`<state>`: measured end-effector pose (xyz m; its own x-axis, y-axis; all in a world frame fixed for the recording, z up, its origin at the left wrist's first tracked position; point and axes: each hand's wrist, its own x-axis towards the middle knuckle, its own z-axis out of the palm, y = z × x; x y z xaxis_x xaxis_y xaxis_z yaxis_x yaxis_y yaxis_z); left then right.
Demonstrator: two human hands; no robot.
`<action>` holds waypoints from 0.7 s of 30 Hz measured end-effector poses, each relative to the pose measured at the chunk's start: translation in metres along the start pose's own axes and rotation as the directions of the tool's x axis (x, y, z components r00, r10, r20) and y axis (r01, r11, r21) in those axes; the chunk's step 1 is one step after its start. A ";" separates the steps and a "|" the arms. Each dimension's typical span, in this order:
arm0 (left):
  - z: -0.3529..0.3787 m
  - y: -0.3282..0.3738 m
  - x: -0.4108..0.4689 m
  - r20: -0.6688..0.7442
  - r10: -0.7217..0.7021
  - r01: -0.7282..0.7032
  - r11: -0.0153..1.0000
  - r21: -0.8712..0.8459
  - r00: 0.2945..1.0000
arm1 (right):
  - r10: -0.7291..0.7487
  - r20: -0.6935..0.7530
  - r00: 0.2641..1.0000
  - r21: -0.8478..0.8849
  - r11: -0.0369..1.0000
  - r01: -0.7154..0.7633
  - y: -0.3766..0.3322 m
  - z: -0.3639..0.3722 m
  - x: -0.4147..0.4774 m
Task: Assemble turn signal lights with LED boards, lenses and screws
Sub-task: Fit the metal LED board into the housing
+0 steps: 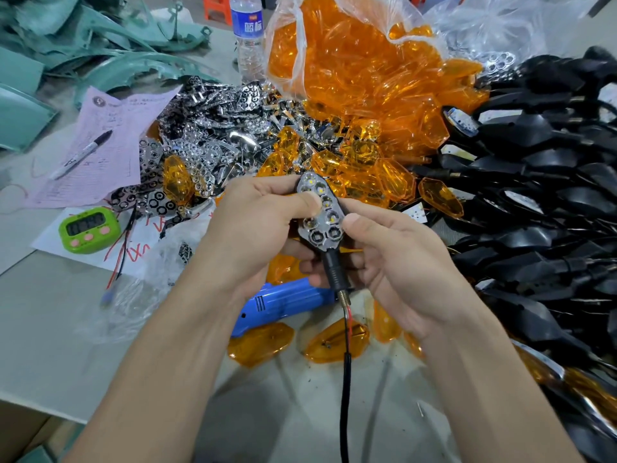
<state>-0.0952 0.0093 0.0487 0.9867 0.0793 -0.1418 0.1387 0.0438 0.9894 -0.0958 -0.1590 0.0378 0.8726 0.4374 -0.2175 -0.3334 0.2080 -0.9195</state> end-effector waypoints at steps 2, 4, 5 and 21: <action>-0.002 0.002 0.001 0.016 -0.005 0.005 1.000 -0.015 1.000 | -0.003 0.039 0.999 -0.001 1.000 0.003 -0.002 0.000 -0.002; -0.002 0.002 0.001 0.023 -0.002 0.002 1.000 -0.012 1.000 | -0.016 0.050 0.999 -0.037 0.999 0.018 -0.001 0.002 -0.002; -0.001 0.001 0.000 0.020 0.007 -0.007 1.000 -0.002 1.000 | -0.034 0.035 0.999 -0.062 0.997 0.037 0.000 0.003 -0.002; 0.007 -0.012 -0.008 -0.085 0.132 -0.131 0.991 0.018 0.988 | -0.245 -0.091 0.965 -0.289 0.934 0.210 0.018 0.008 -0.010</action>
<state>-0.1036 0.0008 0.0385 0.9856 0.1685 -0.0123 0.0099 0.0152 0.9998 -0.1136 -0.1532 0.0258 0.9563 0.2919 -0.0146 -0.0252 0.0327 -0.9991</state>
